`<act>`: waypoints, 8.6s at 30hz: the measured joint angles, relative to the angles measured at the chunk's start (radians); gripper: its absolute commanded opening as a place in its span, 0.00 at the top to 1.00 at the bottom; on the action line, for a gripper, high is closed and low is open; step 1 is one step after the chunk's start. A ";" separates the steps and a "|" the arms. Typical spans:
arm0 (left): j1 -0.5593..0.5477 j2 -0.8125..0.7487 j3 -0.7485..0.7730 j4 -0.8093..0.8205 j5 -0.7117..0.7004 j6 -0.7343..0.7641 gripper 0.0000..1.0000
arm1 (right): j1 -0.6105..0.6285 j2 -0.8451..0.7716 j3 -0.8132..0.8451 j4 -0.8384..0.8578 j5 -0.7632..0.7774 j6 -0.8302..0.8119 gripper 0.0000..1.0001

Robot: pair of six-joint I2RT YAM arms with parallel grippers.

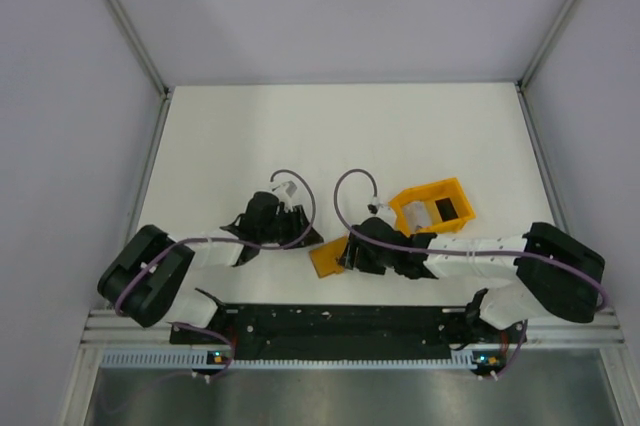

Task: Put the credit cards into the card holder
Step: Close the card holder at the center of the board, then move the card holder to the center of the board, then close the card holder at the center of the board.

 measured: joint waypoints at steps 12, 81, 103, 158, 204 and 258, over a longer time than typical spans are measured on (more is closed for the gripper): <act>-0.071 -0.081 -0.098 -0.003 0.035 -0.150 0.72 | -0.137 0.103 0.112 -0.006 -0.204 -0.111 0.43; -0.095 -0.193 -0.176 0.027 -0.185 -0.271 0.64 | -0.183 0.025 0.036 0.025 -0.195 -0.203 0.44; -0.098 -0.172 -0.204 0.095 -0.140 -0.299 0.66 | -0.206 0.311 0.280 0.085 -0.244 -0.259 0.43; -0.097 -0.267 -0.095 -0.183 -0.398 -0.269 0.63 | -0.004 0.428 0.599 -0.283 0.159 -0.607 0.71; -0.097 -0.143 -0.058 -0.099 -0.342 -0.259 0.63 | -0.003 0.441 0.627 -0.266 0.108 -0.651 1.00; -0.097 -0.129 -0.057 -0.079 -0.341 -0.259 0.64 | -0.031 0.450 0.626 -0.291 0.085 -0.666 1.00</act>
